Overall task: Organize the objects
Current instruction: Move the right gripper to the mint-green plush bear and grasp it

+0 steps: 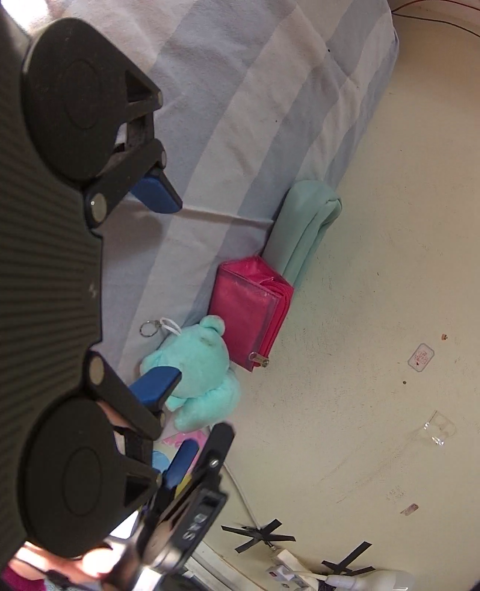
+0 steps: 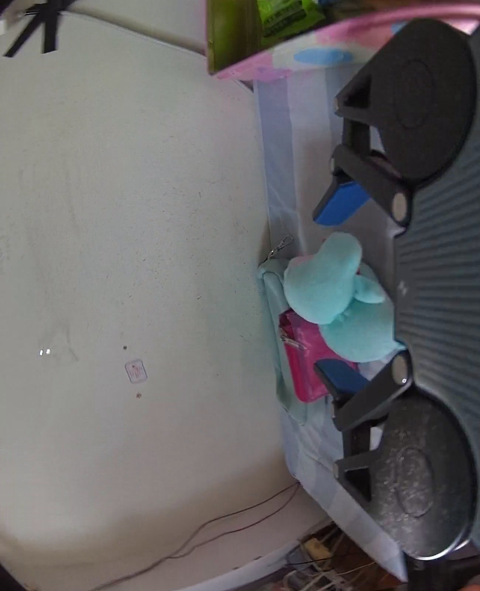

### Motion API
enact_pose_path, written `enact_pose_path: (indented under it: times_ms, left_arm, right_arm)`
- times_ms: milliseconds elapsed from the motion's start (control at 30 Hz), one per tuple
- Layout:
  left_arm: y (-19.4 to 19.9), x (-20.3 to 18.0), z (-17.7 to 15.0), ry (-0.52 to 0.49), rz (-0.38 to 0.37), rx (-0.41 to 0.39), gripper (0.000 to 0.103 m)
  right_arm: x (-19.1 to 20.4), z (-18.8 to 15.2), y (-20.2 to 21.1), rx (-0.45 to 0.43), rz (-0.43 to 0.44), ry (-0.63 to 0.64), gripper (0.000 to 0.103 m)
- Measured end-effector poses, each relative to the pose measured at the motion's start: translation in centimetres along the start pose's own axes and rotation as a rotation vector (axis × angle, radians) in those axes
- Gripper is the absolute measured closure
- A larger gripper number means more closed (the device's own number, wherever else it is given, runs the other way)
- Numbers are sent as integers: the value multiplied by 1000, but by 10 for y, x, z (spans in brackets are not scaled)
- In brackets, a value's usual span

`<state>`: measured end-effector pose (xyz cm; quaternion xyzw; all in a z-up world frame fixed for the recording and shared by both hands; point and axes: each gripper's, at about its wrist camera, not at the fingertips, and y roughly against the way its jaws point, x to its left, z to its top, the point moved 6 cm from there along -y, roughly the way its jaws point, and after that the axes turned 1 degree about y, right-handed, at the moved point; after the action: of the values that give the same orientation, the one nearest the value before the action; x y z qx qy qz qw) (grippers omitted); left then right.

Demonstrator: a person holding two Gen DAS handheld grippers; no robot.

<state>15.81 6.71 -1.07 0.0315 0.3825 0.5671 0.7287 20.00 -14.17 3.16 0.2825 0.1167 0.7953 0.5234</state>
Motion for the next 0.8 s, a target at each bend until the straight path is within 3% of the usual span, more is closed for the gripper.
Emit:
enact_pose_path:
  times_ms: [200, 233, 267, 300, 500, 633, 800]
  left_arm:
    - [-2, 4, 2, 33, -11, 7, 12]
    - [-1, 5, 2, 39, -12, 6, 11]
    - [-1, 6, 3, 44, -12, 5, 11]
    - [-1, 6, 3, 49, -13, 5, 11]
    - [-4, 2, -1, 31, -18, 20, 11]
    - [-8, -6, -7, 5, -76, 54, 9]
    - [-3, -28, -18, -99, -155, 60, 8]
  right_arm:
    - [-3, 2, -51, 81, 22, -103, 18]
    - [-2, -1, -53, 89, 16, -92, 26]
    - [-1, -3, -54, 97, 7, -75, 41]
    - [-1, -6, -53, 106, -7, -54, 48]
    - [-2, -22, -13, 73, -5, -16, 57]
    - [-4, -45, 29, 58, 19, -18, 57]
    - [-17, -75, 90, 35, 59, -53, 57]
